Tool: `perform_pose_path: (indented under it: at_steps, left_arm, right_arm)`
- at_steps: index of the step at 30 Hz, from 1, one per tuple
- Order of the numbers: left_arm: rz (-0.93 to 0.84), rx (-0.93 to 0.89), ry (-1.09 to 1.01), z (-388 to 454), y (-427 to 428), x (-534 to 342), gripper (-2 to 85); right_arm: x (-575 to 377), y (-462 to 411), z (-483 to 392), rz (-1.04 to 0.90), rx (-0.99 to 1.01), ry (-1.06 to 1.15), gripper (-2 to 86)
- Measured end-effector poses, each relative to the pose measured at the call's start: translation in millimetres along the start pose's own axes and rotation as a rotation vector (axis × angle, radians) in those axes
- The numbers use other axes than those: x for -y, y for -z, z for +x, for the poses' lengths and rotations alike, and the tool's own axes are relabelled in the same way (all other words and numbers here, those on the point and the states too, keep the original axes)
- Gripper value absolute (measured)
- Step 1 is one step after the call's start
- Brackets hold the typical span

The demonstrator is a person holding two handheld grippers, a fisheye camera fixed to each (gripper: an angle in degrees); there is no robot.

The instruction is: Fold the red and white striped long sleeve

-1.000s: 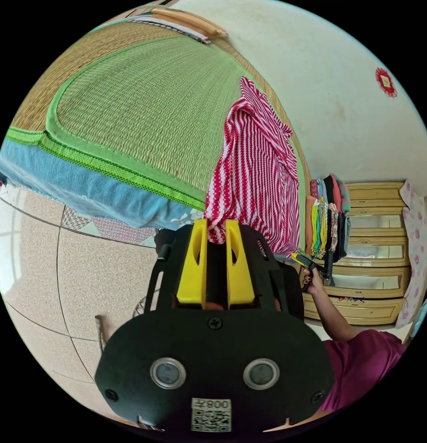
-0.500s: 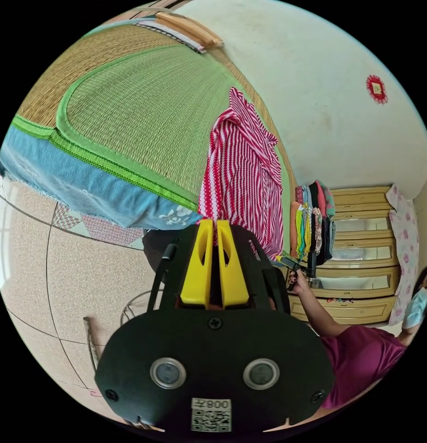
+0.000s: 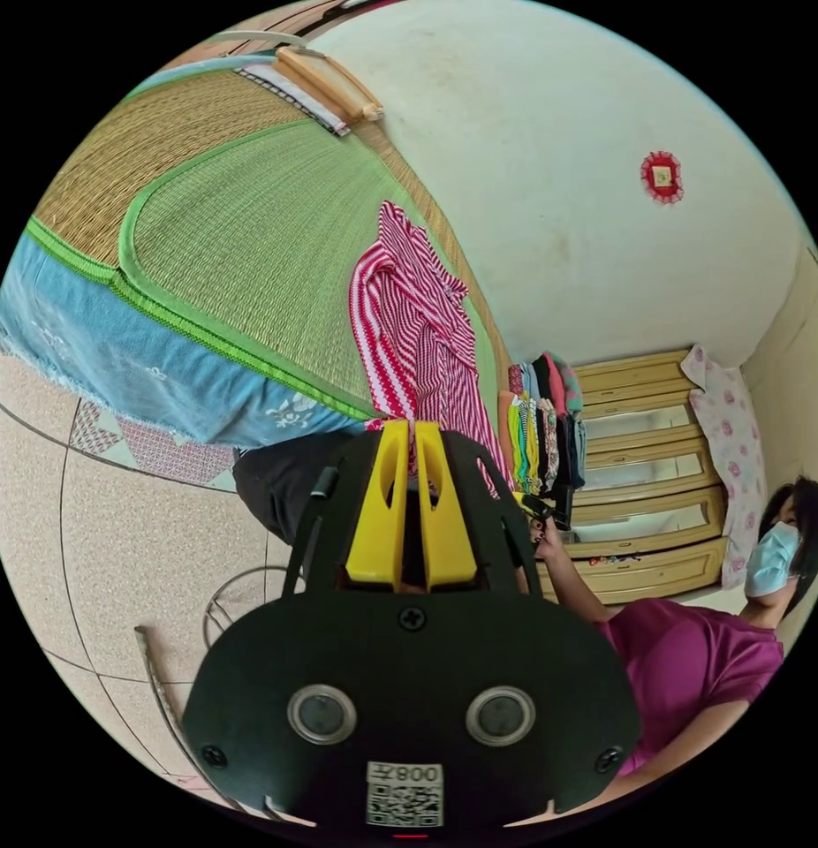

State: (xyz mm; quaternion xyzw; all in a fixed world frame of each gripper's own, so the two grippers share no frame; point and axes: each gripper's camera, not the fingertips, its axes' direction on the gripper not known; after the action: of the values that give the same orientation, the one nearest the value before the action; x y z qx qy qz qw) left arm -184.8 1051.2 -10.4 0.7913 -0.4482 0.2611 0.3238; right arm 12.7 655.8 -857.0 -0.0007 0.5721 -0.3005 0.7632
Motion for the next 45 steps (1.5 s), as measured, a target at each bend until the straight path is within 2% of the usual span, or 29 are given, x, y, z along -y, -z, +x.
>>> perform_pose_path:
  at_steps: [12, 26, 39, 45]
  left_arm:
    - [-0.014, -0.126, -0.044, 11, 43, -54, 0.8]
    - [0.0, -0.258, -0.071, 7, 80, -93, 0.9]
    - [0.044, -0.336, -0.066, -7, 86, -89, 0.8]
    - [0.073, -0.356, -0.054, -14, 77, -61, 0.8]
  right_arm:
    - [-92, 10, 7, 0.078, 0.149, 0.053, 0.3]
    - [-186, 22, 20, 0.161, 0.198, 0.086, 0.3]
    - [-236, 32, 39, 0.228, 0.206, 0.098, 0.3]
    - [-229, 26, 60, 0.242, 0.235, 0.076, 0.5]
